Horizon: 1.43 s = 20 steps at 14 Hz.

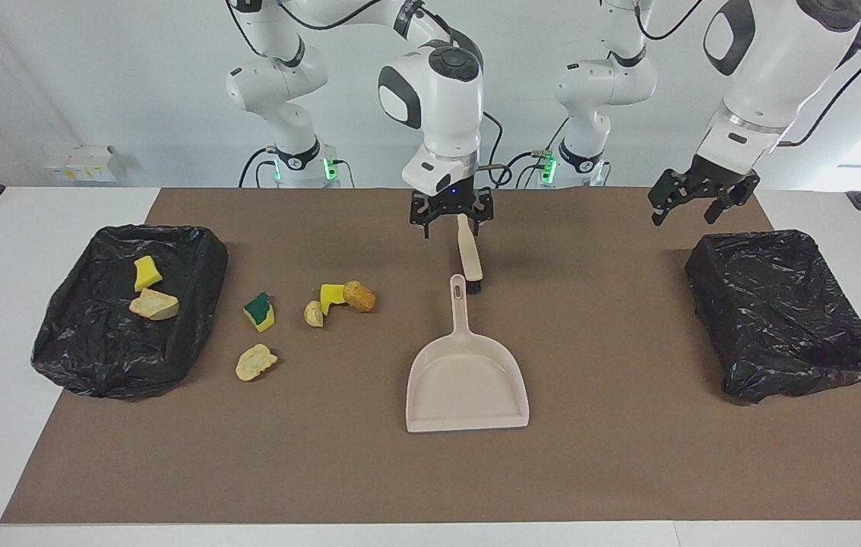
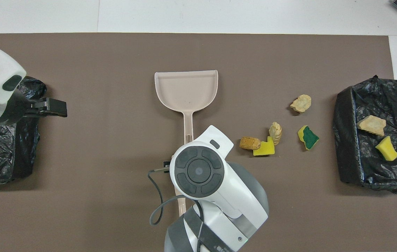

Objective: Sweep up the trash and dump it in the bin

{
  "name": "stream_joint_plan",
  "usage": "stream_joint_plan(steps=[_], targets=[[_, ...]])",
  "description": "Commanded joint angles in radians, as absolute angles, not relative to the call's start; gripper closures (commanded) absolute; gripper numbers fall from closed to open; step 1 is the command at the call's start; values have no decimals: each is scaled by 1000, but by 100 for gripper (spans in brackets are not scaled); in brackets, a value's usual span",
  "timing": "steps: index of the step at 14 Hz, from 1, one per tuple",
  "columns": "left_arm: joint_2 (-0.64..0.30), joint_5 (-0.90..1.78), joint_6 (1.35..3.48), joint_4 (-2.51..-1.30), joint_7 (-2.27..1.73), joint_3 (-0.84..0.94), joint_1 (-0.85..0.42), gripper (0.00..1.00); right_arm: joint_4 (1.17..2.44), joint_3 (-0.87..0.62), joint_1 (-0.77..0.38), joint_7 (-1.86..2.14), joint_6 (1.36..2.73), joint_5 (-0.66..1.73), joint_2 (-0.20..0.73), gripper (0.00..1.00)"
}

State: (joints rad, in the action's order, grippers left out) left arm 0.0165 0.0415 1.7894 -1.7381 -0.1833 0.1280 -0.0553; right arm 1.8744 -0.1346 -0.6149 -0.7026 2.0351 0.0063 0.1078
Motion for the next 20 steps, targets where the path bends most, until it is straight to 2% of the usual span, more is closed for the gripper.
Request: stream_joint_plan(steps=[1,3,5,7,8,11,15,20], targets=[[-50,34,1799,-1686,-206,118,-144,0,2073,-133,-638,-755,2118,37,-24,0],[-107,34,1807,-1642,-207,118,-169,0,2130,-133,-682,-771,2126,57,-43,0],[-168,29,1834,-1597,-250,118,-224,0,2189,-133,-747,-874,2218,57,-35,0],[-186,31,1868,-1588,-313,120,-242,0,2213,-132,-779,-894,2258,57,-23,0],[-196,29,1888,-1588,-336,118,-283,0,2215,-133,-796,-896,2276,54,1,0],[-308,-17,1986,-1583,-522,118,-403,0,2250,-132,-831,-907,2342,38,37,0],[-336,-20,2039,-1607,-538,120,-457,0,2281,-132,-830,-923,2345,40,34,17],[-339,-14,2150,-1698,-620,120,-498,0,2281,-132,-827,-937,2347,40,35,39]])
